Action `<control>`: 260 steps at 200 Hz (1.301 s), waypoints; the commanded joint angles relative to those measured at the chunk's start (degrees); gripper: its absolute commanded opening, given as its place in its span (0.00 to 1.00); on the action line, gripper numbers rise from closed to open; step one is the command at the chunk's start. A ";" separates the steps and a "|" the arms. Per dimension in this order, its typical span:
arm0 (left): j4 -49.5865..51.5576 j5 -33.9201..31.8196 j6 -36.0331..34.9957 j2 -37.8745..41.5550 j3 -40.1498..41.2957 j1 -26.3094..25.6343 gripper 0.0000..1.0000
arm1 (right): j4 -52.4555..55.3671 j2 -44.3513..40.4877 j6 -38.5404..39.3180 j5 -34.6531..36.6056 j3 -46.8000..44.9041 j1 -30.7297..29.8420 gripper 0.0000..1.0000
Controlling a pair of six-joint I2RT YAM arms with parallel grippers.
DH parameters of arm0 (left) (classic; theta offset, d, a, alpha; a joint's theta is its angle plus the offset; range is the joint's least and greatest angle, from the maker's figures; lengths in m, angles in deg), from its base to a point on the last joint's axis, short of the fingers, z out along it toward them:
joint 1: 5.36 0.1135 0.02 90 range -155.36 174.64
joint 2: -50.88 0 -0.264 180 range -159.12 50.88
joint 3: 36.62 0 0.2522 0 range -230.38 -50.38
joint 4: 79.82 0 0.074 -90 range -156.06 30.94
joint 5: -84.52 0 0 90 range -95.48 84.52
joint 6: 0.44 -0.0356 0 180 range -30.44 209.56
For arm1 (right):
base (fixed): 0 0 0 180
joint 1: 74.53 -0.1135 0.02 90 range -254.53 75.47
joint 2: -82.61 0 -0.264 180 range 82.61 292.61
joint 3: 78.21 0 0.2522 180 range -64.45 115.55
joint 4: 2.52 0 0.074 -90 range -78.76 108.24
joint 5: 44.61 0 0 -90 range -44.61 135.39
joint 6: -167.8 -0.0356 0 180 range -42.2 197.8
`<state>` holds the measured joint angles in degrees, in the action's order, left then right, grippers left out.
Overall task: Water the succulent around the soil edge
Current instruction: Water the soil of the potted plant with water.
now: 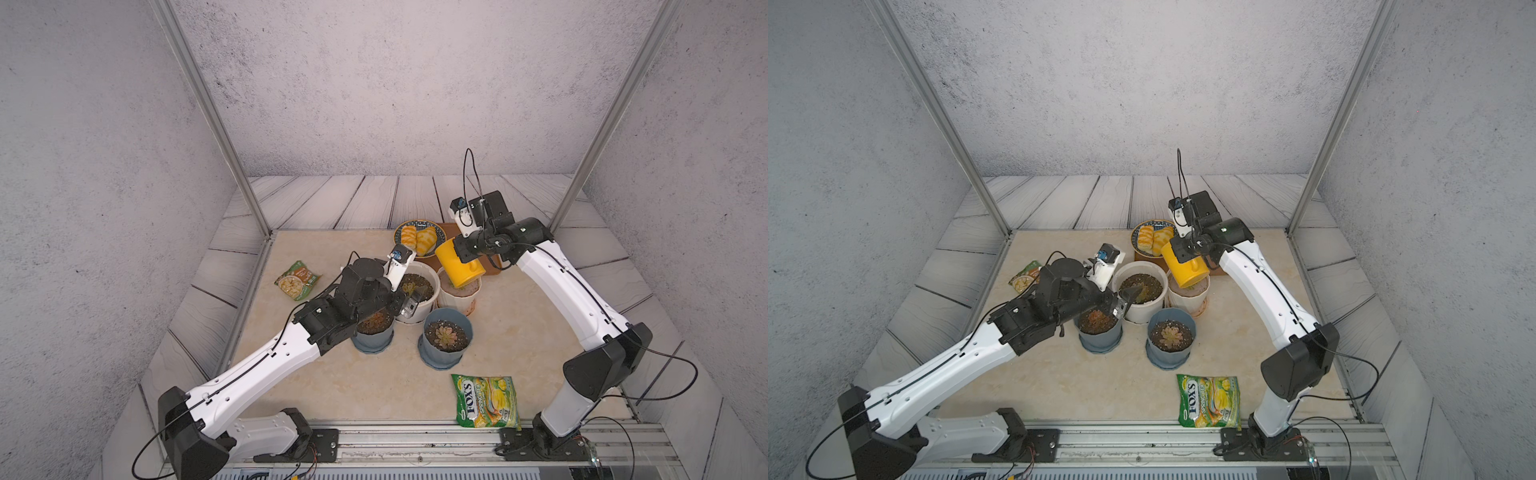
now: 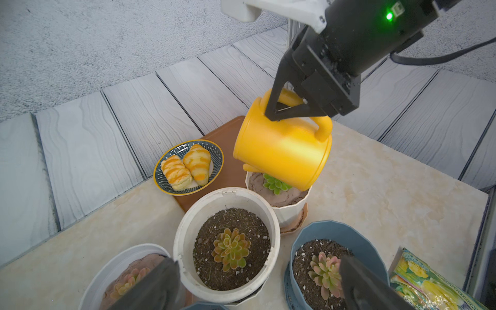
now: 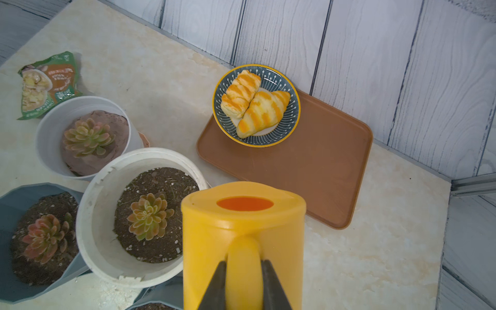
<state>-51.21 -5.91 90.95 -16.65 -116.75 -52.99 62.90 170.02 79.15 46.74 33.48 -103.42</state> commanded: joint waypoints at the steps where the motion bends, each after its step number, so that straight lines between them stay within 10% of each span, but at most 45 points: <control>1: -2.11 -1.58 -0.07 0.51 0.96 0.26 0.98 | 0.70 2.74 -0.19 -0.78 4.03 0.35 0.00; 260: -1.76 0.34 0.37 -3.22 0.74 -0.04 0.99 | 1.56 4.50 -2.79 7.30 5.86 5.98 0.00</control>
<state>-52.15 -6.06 91.06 -19.69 -116.40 -52.99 64.54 179.44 77.07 53.27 41.09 -97.58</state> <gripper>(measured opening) 0.984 0.195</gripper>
